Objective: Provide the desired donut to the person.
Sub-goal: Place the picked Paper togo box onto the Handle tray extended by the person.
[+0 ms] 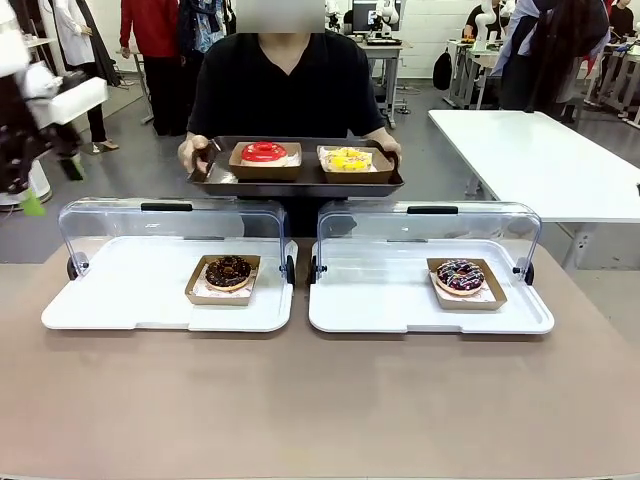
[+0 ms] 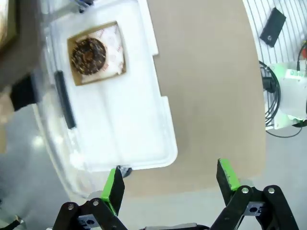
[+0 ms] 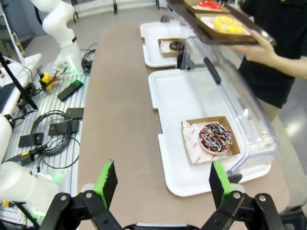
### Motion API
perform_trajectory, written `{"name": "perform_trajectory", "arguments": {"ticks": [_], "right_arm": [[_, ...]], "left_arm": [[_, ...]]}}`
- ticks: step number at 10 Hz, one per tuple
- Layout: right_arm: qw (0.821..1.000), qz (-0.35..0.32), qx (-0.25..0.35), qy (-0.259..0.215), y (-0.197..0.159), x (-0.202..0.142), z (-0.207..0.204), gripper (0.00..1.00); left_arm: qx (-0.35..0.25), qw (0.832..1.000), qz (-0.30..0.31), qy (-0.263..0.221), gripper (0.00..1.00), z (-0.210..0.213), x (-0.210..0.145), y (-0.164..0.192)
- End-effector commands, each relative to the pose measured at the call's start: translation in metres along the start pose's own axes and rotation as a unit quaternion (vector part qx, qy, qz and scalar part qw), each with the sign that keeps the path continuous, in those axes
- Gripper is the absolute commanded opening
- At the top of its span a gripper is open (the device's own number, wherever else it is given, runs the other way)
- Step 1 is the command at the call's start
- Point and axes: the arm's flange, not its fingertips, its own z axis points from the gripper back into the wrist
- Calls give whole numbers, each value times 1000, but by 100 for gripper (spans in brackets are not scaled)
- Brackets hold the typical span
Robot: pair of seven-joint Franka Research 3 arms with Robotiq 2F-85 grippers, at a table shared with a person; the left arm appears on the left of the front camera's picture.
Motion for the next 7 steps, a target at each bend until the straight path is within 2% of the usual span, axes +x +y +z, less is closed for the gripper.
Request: {"name": "perform_trajectory", "arguments": {"ticks": [1,3,5,7], "right_arm": [[1000,5,-1,-5,0,0,0,100],[1000,5,-1,-5,0,0,0,100],[1000,5,-1,-5,0,0,0,100],[1000,5,-1,-5,0,0,0,100]], "left_arm": [[17,1000,5,-19,100,-16,-22,-17],[7,1000,11,-23,100,-21,-36,-12],[11,1000,12,-11,100,-30,-28,-23],[0,1000,23,-16,100,-22,-37,-16]]}}
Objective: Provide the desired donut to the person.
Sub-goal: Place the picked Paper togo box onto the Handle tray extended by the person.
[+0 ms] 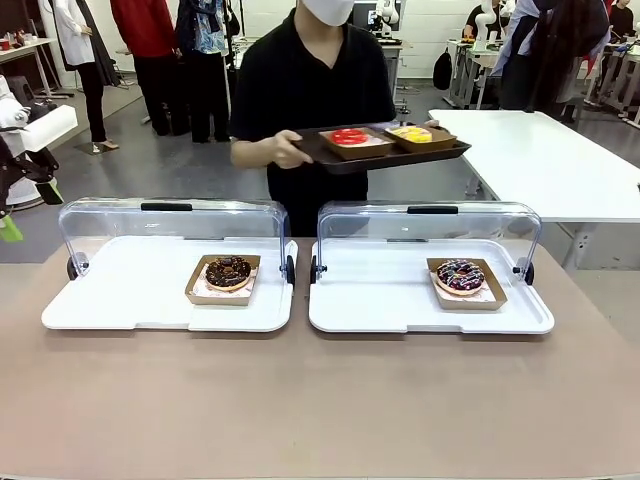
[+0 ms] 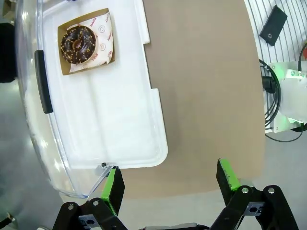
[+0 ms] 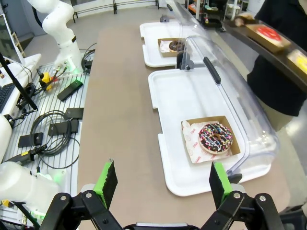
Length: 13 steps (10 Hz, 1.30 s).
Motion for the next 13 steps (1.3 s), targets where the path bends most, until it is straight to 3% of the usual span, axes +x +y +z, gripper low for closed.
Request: {"name": "perform_trajectory", "arguments": {"ticks": [1,6,7,10,13], "right_arm": [[1000,5,0,-5,0,0,0,100],[1000,5,0,-5,0,0,0,100],[1000,5,0,-5,0,0,0,100],[1000,5,0,-5,0,0,0,100],[1000,5,0,-5,0,0,0,100]], "left_arm": [[0,1000,2,-1,100,3,-3,1],[0,1000,0,0,100,0,0,0],[-17,997,-3,-75,100,11,-13,19],[-2,972,27,-232,100,25,-79,30],[-19,925,56,-376,100,25,-161,32]]}}
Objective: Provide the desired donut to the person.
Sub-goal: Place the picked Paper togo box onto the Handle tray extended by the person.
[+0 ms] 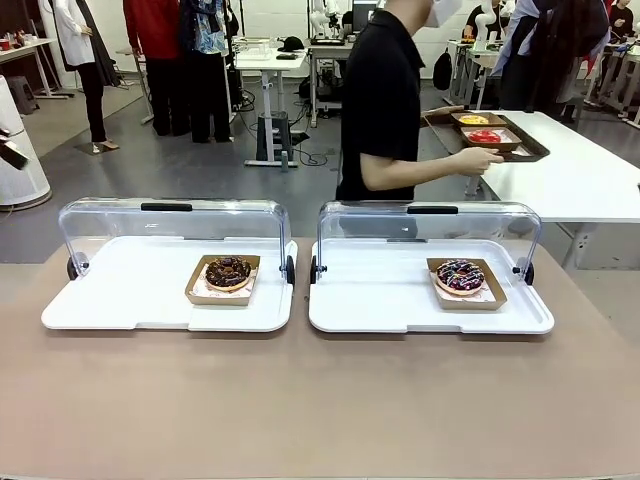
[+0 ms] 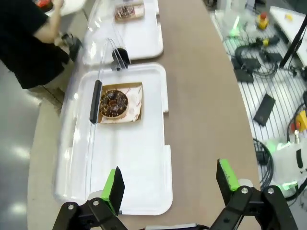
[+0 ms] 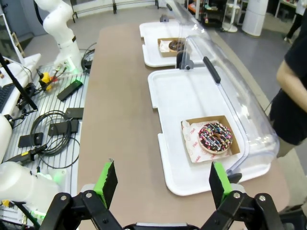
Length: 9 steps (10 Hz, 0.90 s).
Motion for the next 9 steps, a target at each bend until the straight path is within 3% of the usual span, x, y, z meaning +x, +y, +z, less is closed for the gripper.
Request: {"name": "perform_trajectory", "arguments": {"ticks": [1,5,9], "right_arm": [[1000,6,1,-5,0,1,-1,100],[1000,6,1,-5,0,1,-1,100],[1000,6,1,-5,0,1,-1,100]], "left_arm": [[5,995,4,-100,100,21,-45,0],[29,981,-8,-192,100,16,-114,-21],[81,981,-27,-173,100,7,-115,-24]]}}
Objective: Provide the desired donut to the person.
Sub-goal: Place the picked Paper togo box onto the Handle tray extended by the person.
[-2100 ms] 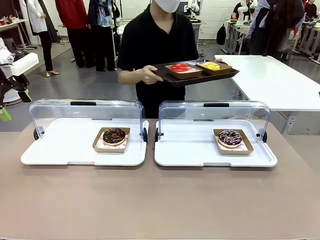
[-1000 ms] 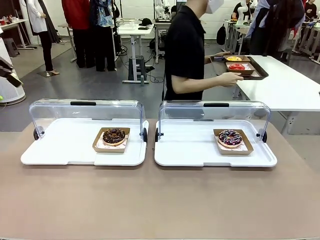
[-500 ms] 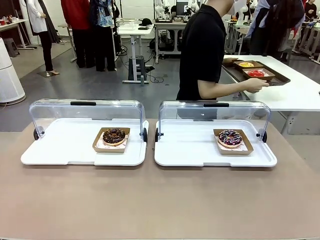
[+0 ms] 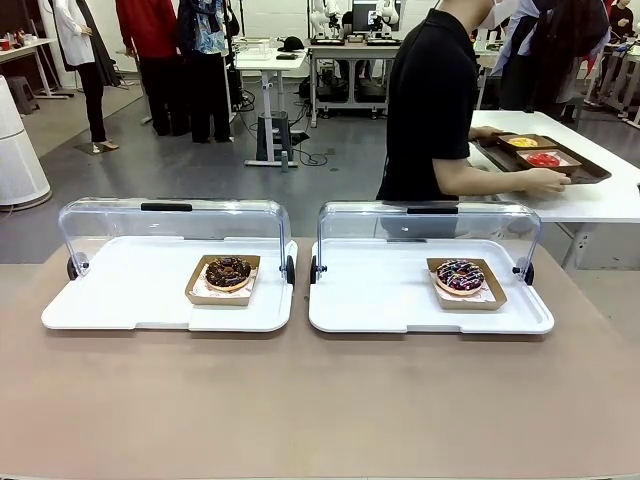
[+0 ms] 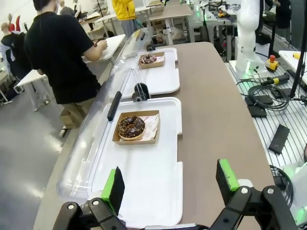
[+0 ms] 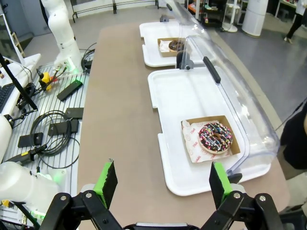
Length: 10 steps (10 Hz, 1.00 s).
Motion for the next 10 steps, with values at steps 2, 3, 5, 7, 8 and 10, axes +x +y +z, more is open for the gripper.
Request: {"name": "perform_trajectory", "arguments": {"ticks": [2,3,5,7,8,10], "right_arm": [[1000,6,0,-5,0,0,-1,100],[1000,6,0,-5,0,0,-1,100],[1000,6,0,-5,0,0,-1,100],[1000,6,0,-5,0,0,-1,100],[1000,6,0,-5,0,0,-1,100],[1000,6,0,-5,0,0,-1,100]], "left_arm": [[45,999,2,14,100,-8,5,-1],[10,1000,-3,6,100,0,1,1],[10,1000,-3,6,100,0,1,1],[10,1000,-3,6,100,0,1,1],[10,1000,-3,6,100,0,1,1],[10,1000,-3,6,100,0,1,1]]}}
